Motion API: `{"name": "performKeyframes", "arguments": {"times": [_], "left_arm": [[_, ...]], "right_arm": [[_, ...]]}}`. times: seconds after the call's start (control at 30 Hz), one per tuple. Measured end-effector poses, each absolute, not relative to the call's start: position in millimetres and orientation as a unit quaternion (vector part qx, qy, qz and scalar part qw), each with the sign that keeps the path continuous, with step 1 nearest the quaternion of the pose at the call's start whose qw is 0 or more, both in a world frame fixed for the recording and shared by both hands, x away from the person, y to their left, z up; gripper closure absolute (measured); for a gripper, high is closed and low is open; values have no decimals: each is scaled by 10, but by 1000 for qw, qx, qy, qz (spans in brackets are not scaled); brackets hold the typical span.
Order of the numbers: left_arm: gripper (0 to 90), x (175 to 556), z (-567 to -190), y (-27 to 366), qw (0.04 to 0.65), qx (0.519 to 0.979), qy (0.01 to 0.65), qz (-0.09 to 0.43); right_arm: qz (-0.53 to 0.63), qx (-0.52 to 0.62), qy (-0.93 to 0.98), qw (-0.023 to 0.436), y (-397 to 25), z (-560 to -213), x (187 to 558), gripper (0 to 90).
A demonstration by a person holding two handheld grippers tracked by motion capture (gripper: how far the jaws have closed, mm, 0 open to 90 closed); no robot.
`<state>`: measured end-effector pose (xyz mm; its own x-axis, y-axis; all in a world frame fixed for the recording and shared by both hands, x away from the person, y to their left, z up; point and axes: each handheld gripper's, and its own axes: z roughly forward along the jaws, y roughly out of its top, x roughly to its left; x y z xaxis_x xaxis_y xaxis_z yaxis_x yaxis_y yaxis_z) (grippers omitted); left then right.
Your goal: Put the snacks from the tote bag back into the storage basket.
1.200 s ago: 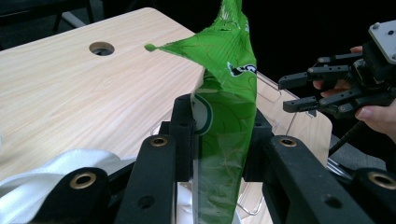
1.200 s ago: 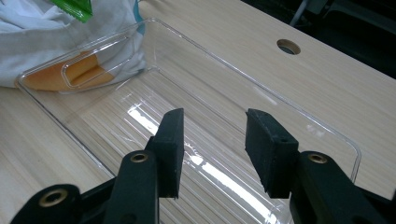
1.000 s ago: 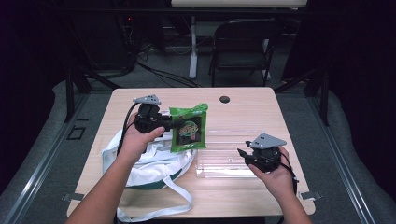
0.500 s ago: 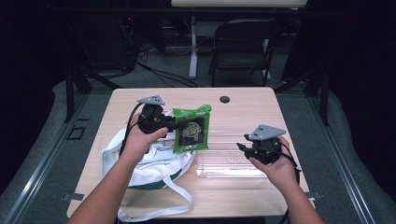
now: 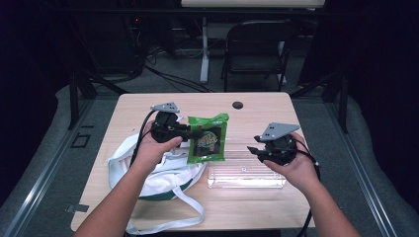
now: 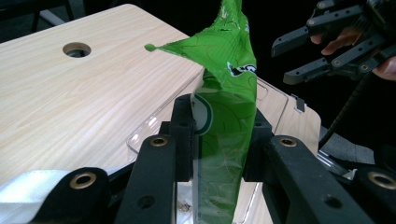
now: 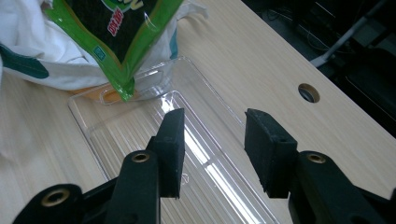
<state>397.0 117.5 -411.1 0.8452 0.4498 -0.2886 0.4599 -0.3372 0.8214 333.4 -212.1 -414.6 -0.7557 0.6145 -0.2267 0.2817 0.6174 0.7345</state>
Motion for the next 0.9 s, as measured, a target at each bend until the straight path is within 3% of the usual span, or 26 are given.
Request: {"name": "performKeyframes", "arguments": {"times": [0.9], "left_arm": [[721, 3988, -4142, 1102, 500, 822, 273, -12]], "right_arm": [[286, 168, 921, 207, -1796, -3662, 3617, 564]]}}
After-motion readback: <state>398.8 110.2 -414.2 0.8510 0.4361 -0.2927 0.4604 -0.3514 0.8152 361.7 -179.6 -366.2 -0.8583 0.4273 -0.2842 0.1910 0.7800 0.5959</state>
